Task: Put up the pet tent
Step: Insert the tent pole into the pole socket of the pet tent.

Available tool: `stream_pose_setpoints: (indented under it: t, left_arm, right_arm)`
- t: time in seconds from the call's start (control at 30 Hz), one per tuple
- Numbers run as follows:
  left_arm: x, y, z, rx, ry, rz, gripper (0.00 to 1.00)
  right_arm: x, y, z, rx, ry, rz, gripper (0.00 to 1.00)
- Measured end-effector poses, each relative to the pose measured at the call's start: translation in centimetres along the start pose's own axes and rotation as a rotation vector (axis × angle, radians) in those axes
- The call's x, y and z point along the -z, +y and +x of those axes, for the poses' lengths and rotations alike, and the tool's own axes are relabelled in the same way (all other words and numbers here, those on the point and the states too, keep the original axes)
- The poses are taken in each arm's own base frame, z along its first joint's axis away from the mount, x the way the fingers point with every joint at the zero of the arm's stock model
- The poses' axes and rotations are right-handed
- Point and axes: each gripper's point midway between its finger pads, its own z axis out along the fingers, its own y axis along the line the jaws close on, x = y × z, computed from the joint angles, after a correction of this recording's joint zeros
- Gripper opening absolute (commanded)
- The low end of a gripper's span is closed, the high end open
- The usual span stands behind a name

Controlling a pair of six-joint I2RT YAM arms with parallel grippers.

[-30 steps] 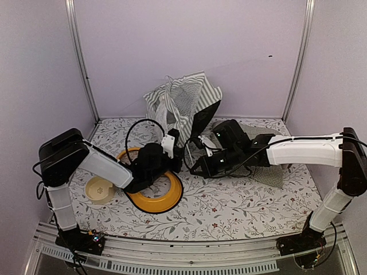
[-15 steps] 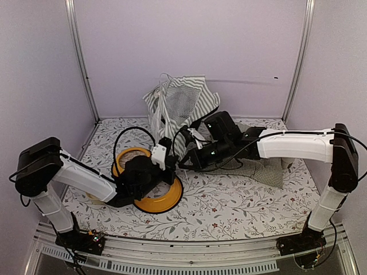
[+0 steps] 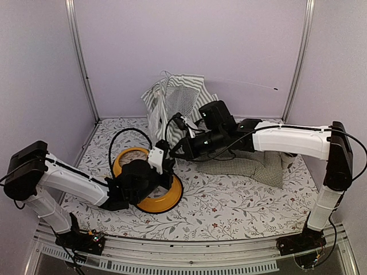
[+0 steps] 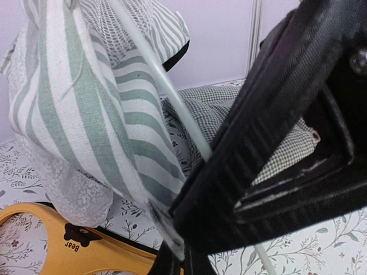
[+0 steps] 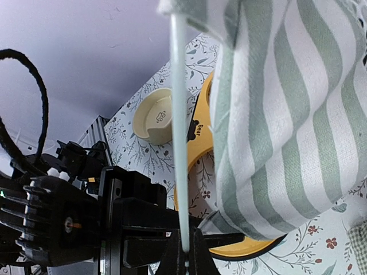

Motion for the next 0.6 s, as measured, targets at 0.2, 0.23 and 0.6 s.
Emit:
stream_pose_setpoints:
  t: [0.2,0.23,0.6]
  left_arm:
    - [0.7,0.2,-0.4,0.016,0.002,-0.02,0.0]
    - [0.8,0.2,-0.4,0.018,0.002,-0.022,0.0]
    - [1.9,0.1,0.2,0.031,0.027,-0.043,0.0]
  right_arm:
    - [-0.1,1.0,-1.6,0.011,-0.019,-0.031,0.0]
    - [-0.2,1.1,-1.8,0.011,-0.021,-0.034,0.0]
    - [-1.2,1.4,-2.0,-0.003,-0.006,-0.063,0.0]
